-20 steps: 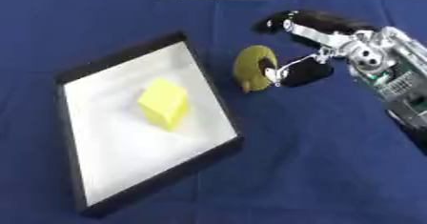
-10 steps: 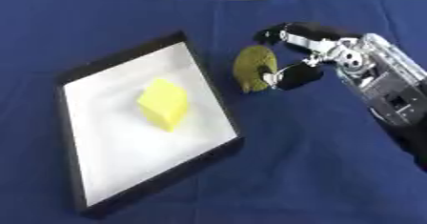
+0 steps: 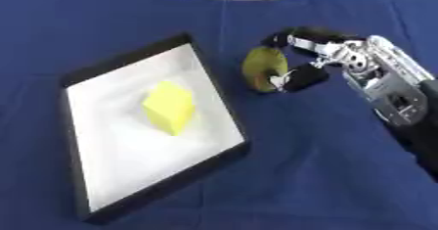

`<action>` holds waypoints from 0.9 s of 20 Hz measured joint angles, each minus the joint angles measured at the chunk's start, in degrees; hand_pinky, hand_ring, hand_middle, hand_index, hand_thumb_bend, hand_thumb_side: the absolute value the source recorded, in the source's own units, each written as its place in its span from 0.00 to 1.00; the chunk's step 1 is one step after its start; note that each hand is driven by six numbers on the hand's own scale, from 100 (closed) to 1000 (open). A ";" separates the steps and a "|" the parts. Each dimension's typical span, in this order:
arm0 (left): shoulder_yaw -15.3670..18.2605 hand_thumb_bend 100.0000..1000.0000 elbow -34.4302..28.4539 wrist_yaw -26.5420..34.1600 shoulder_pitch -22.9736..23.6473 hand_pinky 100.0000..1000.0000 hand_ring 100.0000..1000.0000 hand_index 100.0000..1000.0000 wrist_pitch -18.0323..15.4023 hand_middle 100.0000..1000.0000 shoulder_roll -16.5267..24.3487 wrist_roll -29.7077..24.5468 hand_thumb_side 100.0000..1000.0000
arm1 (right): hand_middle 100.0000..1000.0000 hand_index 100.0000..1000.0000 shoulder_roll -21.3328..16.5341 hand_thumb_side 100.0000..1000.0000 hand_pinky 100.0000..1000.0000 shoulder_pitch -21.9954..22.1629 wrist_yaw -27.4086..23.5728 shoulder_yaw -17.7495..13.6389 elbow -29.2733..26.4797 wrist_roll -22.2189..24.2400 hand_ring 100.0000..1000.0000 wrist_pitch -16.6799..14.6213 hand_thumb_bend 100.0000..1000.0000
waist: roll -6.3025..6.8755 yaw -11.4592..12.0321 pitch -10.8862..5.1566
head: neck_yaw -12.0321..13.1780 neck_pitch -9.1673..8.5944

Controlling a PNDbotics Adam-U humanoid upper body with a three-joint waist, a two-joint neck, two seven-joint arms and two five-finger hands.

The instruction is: Pick up objects on the table and place them in the box.

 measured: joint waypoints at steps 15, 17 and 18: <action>-0.33 0.00 0.18 0.30 -0.03 0.68 0.69 0.79 -0.05 0.65 -0.45 -0.09 0.56 | 0.66 0.85 2.44 0.31 0.97 -2.64 7.36 0.88 6.14 3.39 0.86 -6.37 0.00 | 0.00 0.88 0.02 | -0.26 -0.27; -0.35 0.00 0.33 0.30 -0.03 0.68 0.69 0.79 -0.08 0.65 -0.45 -0.17 0.56 | 0.52 0.75 2.48 0.29 0.93 -2.88 7.52 0.86 6.26 2.79 0.80 -6.32 0.00 | 0.00 0.91 0.02 | -0.28 -0.27; -0.35 0.00 0.42 0.30 -0.03 0.68 0.69 0.79 -0.09 0.65 -0.45 -0.20 0.56 | 0.47 0.69 2.48 0.27 0.91 -2.88 7.53 0.84 6.25 2.17 0.77 -6.16 0.00 | 0.00 0.91 0.02 | -0.28 -0.27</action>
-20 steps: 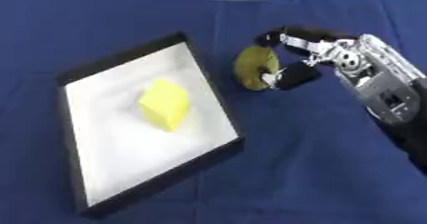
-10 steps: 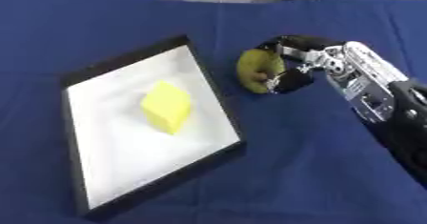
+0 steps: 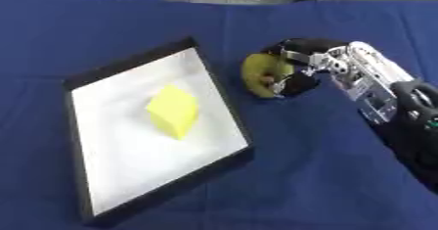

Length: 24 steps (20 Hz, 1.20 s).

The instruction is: Pick up objects on the table and place them in the box.

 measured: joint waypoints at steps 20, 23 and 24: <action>0.00 0.00 0.37 -0.15 0.29 0.67 0.69 0.77 -0.03 0.64 0.00 -0.68 0.56 | 0.22 0.32 -2.73 0.13 0.81 1.03 -14.75 -3.49 -13.75 -13.70 0.54 9.85 0.00 | 0.00 -0.83 -0.06 | 0.14 0.02; 0.00 0.00 0.37 -0.25 0.45 0.67 0.69 0.77 -0.03 0.64 0.00 -0.70 0.56 | 0.21 0.32 -4.15 0.11 0.80 0.79 -17.19 -4.82 -17.03 -14.84 0.54 10.84 0.00 | 0.00 -0.94 -0.06 | 0.17 0.03; 0.00 0.00 0.37 -0.29 0.47 0.67 0.69 0.77 -0.03 0.64 0.00 -0.70 0.56 | 0.21 0.32 -4.67 0.11 0.80 0.39 -18.04 -5.29 -18.22 -15.29 0.54 11.11 0.00 | 0.00 -0.98 -0.07 | 0.17 0.03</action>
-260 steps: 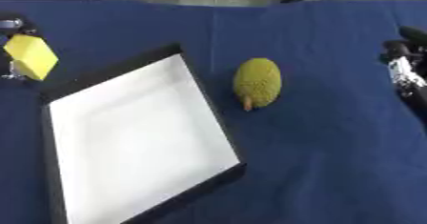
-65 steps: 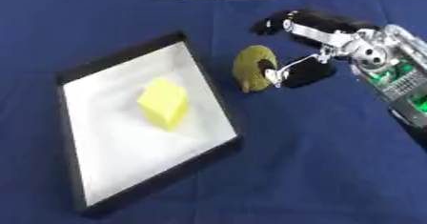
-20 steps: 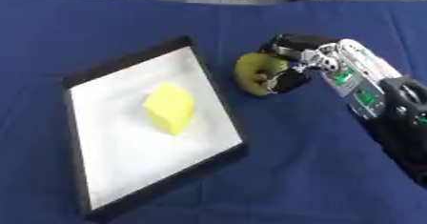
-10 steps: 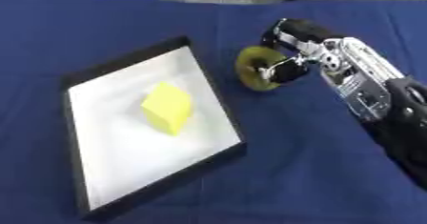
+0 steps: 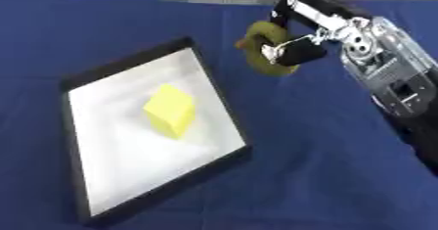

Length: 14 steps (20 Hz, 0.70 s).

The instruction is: Pick up objects on the table and place them in the box.

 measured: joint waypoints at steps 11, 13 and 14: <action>0.02 0.00 0.03 -0.20 0.62 0.67 0.69 0.77 0.07 0.65 0.03 -0.02 0.56 | 0.21 0.31 -1.41 0.11 0.79 -10.05 -8.62 -0.65 -10.82 -1.92 0.53 1.05 0.00 | 0.00 -0.83 -0.40 | -0.10 0.38; 0.06 0.00 0.04 -0.24 0.93 0.67 0.69 0.77 0.05 0.65 0.04 0.09 0.56 | 0.21 0.31 0.66 0.11 0.79 -12.15 -9.53 0.46 -12.12 -0.89 0.53 0.93 0.00 | 0.00 -1.03 -0.72 | -0.14 0.74; 0.08 0.00 0.08 -0.25 1.15 0.67 0.69 0.77 0.03 0.65 0.04 0.18 0.56 | 0.21 0.31 1.88 0.11 0.79 -12.92 -9.84 1.02 -12.50 -0.30 0.53 0.86 0.00 | 0.00 -1.13 -0.95 | -0.16 0.85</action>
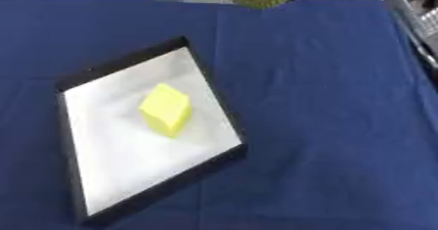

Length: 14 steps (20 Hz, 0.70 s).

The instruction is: Pick up objects on the table and place them in the box.

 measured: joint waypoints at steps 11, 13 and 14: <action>1.23 0.00 1.63 0.06 1.46 0.67 0.68 0.77 -1.00 0.65 0.00 1.96 0.56 | 0.21 0.31 13.43 0.11 0.79 -1.64 3.28 5.47 0.14 5.33 0.51 -1.09 0.00 | -0.91 1.46 -0.72 | -1.47 1.03; 1.48 0.01 1.86 0.24 1.50 0.67 0.68 0.77 -1.63 0.64 -0.02 2.50 0.56 | 0.20 0.31 14.97 0.11 0.79 -1.09 5.20 6.31 1.32 5.48 0.51 -1.58 0.00 | -1.08 1.96 -0.72 | -1.93 1.03; 1.70 0.01 2.06 0.31 1.55 0.67 0.68 0.77 -2.01 0.64 -0.02 2.81 0.56 | 0.20 0.31 15.65 0.11 0.79 -0.84 6.08 6.74 1.97 5.49 0.50 -1.86 0.00 | -1.10 2.19 -0.72 | -2.10 1.03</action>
